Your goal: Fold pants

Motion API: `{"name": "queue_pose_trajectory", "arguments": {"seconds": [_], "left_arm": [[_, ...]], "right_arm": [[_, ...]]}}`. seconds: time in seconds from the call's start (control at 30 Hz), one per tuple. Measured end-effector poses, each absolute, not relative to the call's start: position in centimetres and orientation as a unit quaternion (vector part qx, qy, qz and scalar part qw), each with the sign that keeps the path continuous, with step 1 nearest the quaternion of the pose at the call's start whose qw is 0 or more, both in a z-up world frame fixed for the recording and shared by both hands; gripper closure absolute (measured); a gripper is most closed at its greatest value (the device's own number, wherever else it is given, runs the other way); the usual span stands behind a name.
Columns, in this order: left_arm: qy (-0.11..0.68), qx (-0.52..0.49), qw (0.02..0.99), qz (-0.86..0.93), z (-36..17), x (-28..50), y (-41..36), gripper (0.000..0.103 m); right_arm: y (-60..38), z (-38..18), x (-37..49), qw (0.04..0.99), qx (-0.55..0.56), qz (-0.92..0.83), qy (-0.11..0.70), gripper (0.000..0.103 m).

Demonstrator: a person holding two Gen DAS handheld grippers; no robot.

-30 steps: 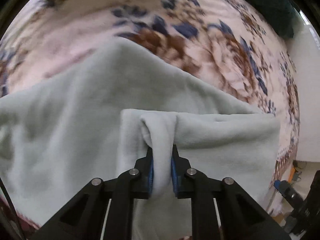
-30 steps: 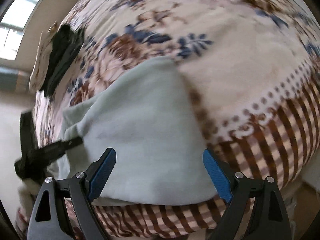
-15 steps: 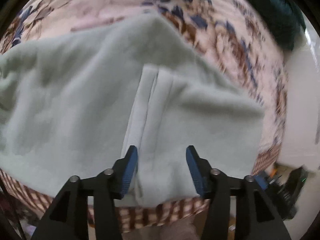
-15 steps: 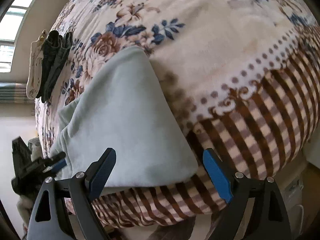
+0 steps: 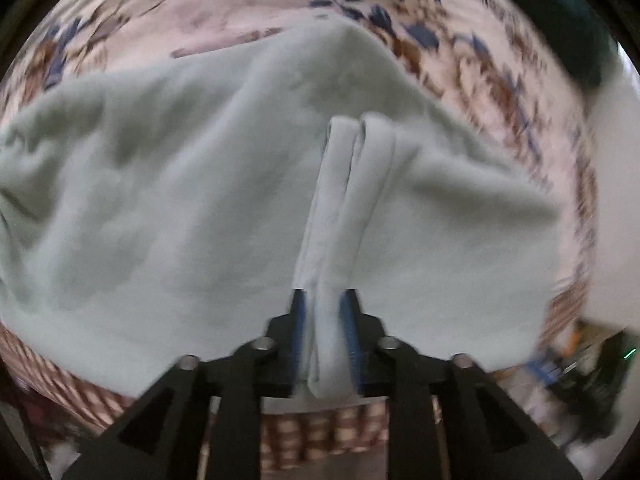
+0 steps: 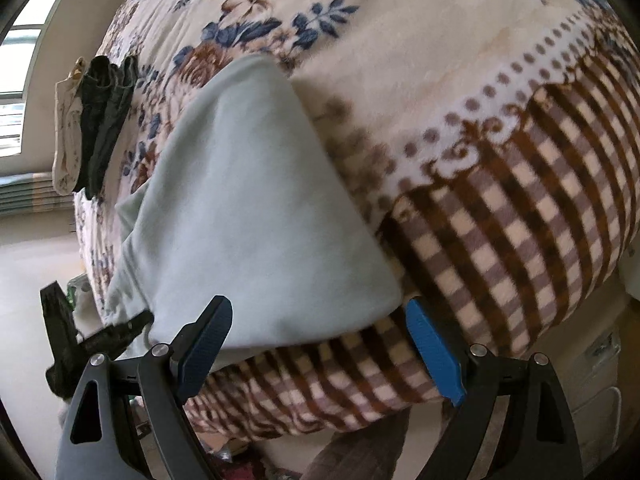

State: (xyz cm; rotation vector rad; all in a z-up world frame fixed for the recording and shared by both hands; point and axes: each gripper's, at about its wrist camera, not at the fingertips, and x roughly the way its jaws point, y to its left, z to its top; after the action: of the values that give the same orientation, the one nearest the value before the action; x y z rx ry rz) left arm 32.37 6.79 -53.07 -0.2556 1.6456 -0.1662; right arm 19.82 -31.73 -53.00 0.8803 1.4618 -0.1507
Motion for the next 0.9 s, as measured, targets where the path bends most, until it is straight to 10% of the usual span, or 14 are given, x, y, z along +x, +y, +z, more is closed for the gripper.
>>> {"name": "queue_pose_trajectory", "arguments": {"seconds": [0.1,0.3,0.47,0.9], "left_arm": [[0.72,-0.191,0.661,-0.09,-53.5,32.1,7.7,0.051],[0.744,-0.18,0.635,-0.1,-58.7,32.3,5.3,0.051],[0.71,-0.131,0.683,-0.111,-54.7,31.2,4.4,0.092],[0.731,-0.158,0.661,-0.057,-57.0,29.6,6.7,0.092]], "right_arm": [[-31.0,-52.5,19.4,0.651,0.407,-0.056,0.638,0.012],[-27.7,-53.6,19.2,0.623,0.462,-0.006,0.631,0.012],[-26.2,-54.2,19.0,0.617,0.468,-0.005,0.633,0.012],[-29.2,-53.8,19.2,0.628,0.448,-0.027,0.636,0.012]]}}
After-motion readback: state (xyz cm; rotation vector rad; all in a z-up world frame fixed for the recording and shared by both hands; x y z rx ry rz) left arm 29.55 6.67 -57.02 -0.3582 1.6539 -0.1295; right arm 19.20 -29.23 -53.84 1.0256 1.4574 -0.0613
